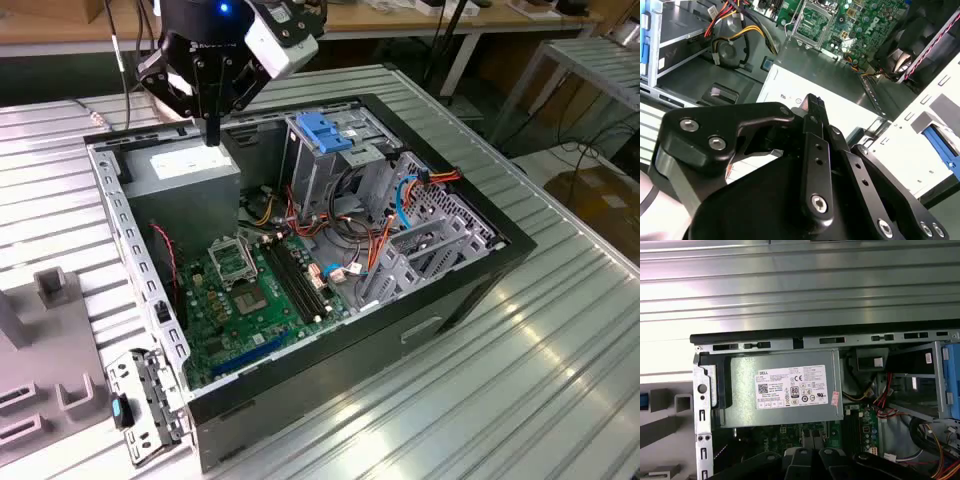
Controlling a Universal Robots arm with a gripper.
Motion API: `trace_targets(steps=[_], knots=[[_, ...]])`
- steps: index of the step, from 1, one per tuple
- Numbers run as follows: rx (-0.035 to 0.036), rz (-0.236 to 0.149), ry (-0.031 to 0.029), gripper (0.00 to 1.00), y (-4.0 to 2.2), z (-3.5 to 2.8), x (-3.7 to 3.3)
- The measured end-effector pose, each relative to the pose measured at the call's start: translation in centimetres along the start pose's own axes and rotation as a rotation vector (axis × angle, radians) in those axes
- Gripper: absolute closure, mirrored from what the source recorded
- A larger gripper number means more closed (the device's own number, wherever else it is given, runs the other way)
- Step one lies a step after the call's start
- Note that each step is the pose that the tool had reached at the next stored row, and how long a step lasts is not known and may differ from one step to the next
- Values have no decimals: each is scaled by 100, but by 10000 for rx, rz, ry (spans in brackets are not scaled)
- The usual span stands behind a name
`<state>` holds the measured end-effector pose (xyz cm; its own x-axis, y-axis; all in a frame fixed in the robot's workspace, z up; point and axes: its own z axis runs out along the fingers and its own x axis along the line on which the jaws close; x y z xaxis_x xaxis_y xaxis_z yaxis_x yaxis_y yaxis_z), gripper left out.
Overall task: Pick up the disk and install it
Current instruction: 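Reach for the disk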
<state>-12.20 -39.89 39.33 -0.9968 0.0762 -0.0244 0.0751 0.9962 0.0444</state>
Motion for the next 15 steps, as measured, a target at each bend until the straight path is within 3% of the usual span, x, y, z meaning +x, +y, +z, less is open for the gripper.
trace_targets(steps=[15], knots=[[0,0,0,89,-3,-1,45]])
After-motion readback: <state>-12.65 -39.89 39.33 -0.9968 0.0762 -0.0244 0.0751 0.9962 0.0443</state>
